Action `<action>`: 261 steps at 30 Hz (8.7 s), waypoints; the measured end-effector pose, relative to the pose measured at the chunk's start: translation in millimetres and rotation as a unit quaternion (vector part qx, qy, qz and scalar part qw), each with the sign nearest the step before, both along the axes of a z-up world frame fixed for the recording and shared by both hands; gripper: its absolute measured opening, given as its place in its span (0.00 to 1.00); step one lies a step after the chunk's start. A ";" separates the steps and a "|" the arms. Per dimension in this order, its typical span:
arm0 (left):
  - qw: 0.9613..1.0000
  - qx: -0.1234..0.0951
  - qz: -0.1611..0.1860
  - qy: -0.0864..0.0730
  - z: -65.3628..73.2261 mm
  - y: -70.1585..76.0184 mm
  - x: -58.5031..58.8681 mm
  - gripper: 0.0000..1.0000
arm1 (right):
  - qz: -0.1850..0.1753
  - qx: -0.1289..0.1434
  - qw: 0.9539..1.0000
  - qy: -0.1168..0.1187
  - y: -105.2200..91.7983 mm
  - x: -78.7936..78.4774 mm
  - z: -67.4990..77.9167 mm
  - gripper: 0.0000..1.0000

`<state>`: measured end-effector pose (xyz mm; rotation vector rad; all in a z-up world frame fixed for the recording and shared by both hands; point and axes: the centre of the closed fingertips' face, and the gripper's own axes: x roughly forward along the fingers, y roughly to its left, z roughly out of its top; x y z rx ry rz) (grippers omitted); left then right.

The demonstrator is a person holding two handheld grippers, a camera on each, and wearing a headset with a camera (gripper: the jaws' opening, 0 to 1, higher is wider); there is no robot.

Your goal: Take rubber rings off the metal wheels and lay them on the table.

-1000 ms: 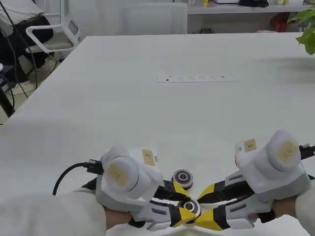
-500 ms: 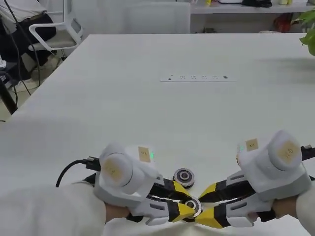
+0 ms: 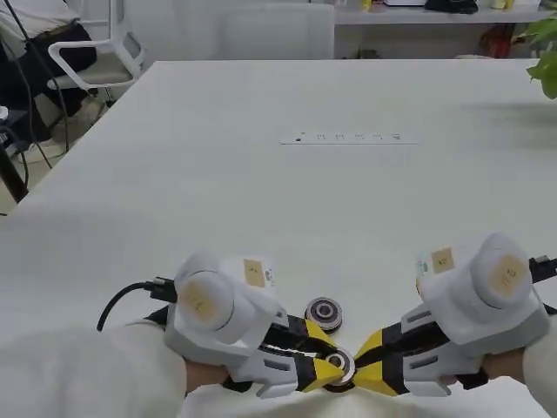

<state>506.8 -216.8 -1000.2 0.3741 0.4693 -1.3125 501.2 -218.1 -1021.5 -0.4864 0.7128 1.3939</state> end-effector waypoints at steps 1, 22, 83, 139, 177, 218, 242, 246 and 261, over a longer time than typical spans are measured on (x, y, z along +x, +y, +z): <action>1.000 0.000 0.000 0.000 -0.1 0.0 0.1 0.14 | -0.001 0.000 1.000 0.000 -0.3 0.4 0.0 0.04; 1.000 0.000 0.004 0.003 -0.8 0.0 1.0 0.14 | -0.150 0.031 0.976 0.155 -7.6 10.1 8.0 0.00; 1.000 0.003 0.007 -0.002 -0.9 1.4 2.5 0.14 | -0.187 0.110 0.948 0.230 11.5 9.0 32.4 0.00; 0.995 0.003 0.066 -0.075 121.4 68.6 -14.8 0.80 | -0.193 0.091 0.950 0.227 8.9 9.3 25.5 0.00; 0.970 -0.046 0.236 0.032 70.9 120.4 -40.2 0.90 | -0.202 0.130 0.947 0.215 12.2 17.4 49.9 0.00; 0.968 -0.061 0.240 0.045 70.7 118.8 -40.5 0.89 | -0.141 0.120 0.967 0.177 69.8 -7.3 48.1 0.00; 0.968 -0.060 0.239 0.055 68.2 118.1 -41.8 0.89 | -0.123 0.085 0.983 0.111 66.9 4.3 19.8 0.00; 0.967 -0.060 0.240 0.055 68.2 118.5 -41.6 0.89 | -0.117 0.084 0.984 0.103 67.3 4.7 18.2 0.02; 0.967 -0.059 0.242 0.052 68.3 119.9 -41.1 0.88 | -0.122 0.076 0.985 0.091 64.2 8.3 16.9 0.13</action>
